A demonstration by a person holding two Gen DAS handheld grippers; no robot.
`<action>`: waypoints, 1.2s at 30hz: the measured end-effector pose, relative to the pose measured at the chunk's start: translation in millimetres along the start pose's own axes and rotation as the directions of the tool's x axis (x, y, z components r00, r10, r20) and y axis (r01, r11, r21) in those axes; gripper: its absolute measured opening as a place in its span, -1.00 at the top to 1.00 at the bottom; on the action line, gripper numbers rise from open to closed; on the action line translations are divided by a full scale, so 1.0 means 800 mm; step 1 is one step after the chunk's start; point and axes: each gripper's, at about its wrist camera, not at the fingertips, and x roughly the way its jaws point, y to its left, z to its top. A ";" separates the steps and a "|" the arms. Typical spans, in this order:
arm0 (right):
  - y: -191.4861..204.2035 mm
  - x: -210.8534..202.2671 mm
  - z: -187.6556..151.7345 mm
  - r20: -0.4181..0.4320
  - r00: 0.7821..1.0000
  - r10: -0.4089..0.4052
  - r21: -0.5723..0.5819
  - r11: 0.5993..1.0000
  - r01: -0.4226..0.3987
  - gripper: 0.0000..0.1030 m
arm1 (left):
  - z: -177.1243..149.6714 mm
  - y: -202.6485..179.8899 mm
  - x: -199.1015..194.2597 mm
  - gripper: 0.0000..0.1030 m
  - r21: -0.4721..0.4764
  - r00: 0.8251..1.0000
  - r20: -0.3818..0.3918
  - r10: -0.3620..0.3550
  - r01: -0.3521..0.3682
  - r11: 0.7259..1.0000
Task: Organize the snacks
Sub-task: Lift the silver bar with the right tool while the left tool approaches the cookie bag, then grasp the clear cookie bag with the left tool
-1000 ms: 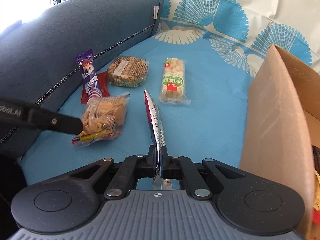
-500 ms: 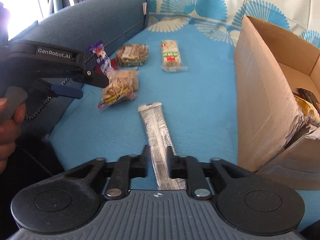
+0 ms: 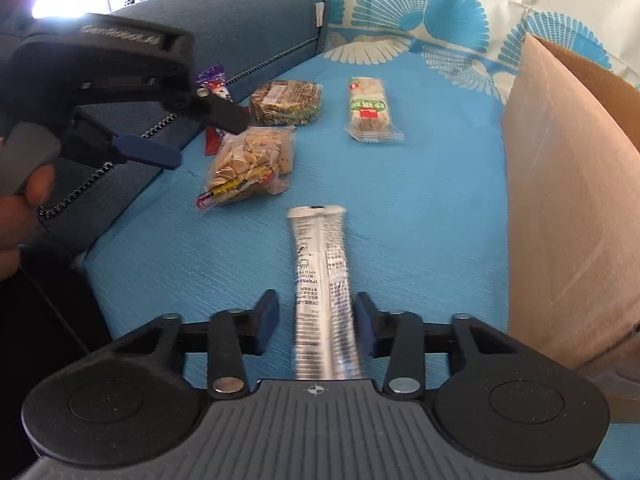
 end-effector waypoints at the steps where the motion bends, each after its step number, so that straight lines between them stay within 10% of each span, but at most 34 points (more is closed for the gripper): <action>1: 0.001 0.000 0.000 0.002 1.000 0.000 -0.005 1.000 0.000 0.36 | 0.001 0.000 0.004 -0.64 -0.006 1.000 0.000 -0.005 0.005 1.000; 36: -0.004 -0.013 -0.016 0.035 0.996 -0.086 -0.002 0.996 0.087 0.51 | -0.010 -0.041 0.062 -0.86 0.127 0.978 -0.029 0.206 -0.201 0.971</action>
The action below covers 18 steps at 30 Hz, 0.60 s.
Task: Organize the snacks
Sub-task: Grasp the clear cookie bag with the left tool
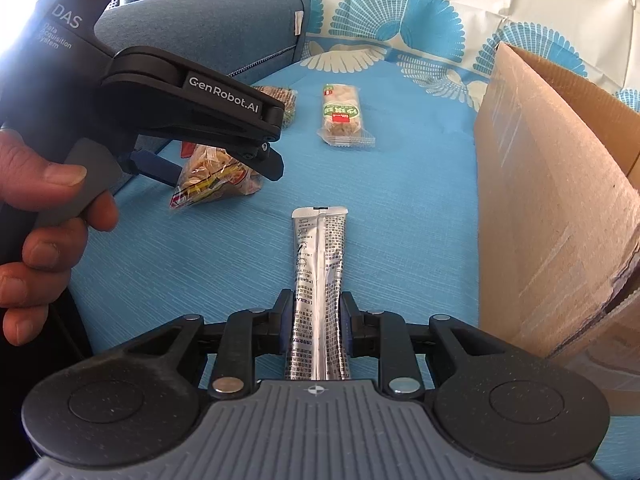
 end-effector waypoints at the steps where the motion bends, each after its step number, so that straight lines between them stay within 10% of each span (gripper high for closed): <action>1: 0.000 0.000 0.000 0.001 1.000 0.000 -0.002 1.000 0.000 0.51 | 0.000 0.000 0.000 -0.86 0.000 1.000 0.000 0.000 0.000 1.000; 18: 0.002 -0.004 -0.001 0.004 1.000 -0.003 -0.026 1.000 0.003 0.51 | -0.004 -0.009 -0.001 -0.59 0.041 0.997 0.014 0.074 -0.075 0.996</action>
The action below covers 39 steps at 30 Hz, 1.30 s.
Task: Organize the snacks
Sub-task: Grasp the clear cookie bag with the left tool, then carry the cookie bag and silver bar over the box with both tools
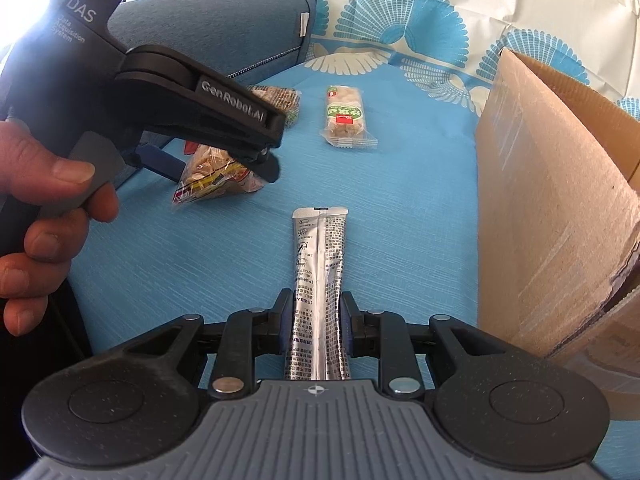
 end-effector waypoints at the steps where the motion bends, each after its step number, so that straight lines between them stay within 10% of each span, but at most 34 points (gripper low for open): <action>1: 0.000 0.000 0.000 0.000 1.000 0.000 -0.001 1.000 0.000 0.51 | 0.000 -0.002 0.000 -0.51 0.012 1.000 0.004 0.007 -0.007 1.000; 8: 0.001 -0.002 0.001 -0.003 1.000 -0.003 -0.006 1.000 0.003 0.52 | -0.007 -0.020 -0.011 -0.10 0.112 0.998 0.059 0.021 -0.028 0.993; 22: 0.007 -0.051 0.008 0.114 0.993 -0.034 -0.053 0.998 0.041 0.56 | -0.029 -0.005 -0.099 -0.08 0.036 0.966 0.231 -0.114 0.109 0.993; 39: -0.091 -0.163 0.097 0.373 0.922 -0.103 0.057 0.995 0.088 0.56 | -0.044 -0.001 -0.131 -0.08 0.020 0.944 0.285 -0.168 0.169 0.985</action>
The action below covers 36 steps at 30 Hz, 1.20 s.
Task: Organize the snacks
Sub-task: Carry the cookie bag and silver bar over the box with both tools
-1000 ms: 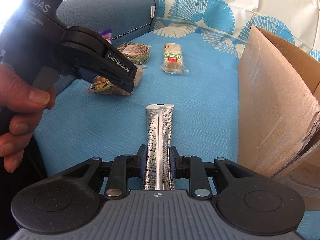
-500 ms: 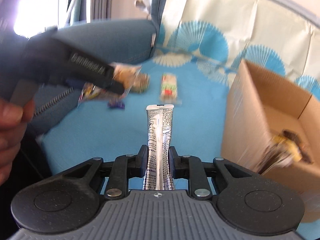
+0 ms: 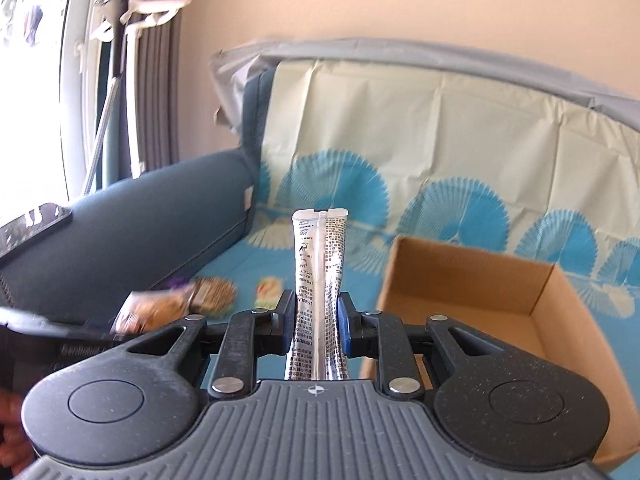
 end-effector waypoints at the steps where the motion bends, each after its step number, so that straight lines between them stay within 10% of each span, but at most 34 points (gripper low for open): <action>1: -0.007 0.000 0.005 0.013 1.000 -0.011 -0.003 1.000 0.011 0.56 | 0.001 -0.001 0.003 -0.08 0.003 1.000 -0.002 0.002 -0.002 1.000; 14: -0.088 0.020 -0.025 0.008 0.987 -0.158 0.078 0.984 0.157 0.56 | -0.007 -0.022 0.021 -0.08 0.103 0.999 -0.022 0.045 -0.042 0.994; 36: -0.129 0.003 -0.036 0.052 0.981 -0.185 0.131 0.976 0.177 0.56 | -0.014 -0.055 0.010 -0.08 0.251 0.994 0.066 0.085 -0.099 0.963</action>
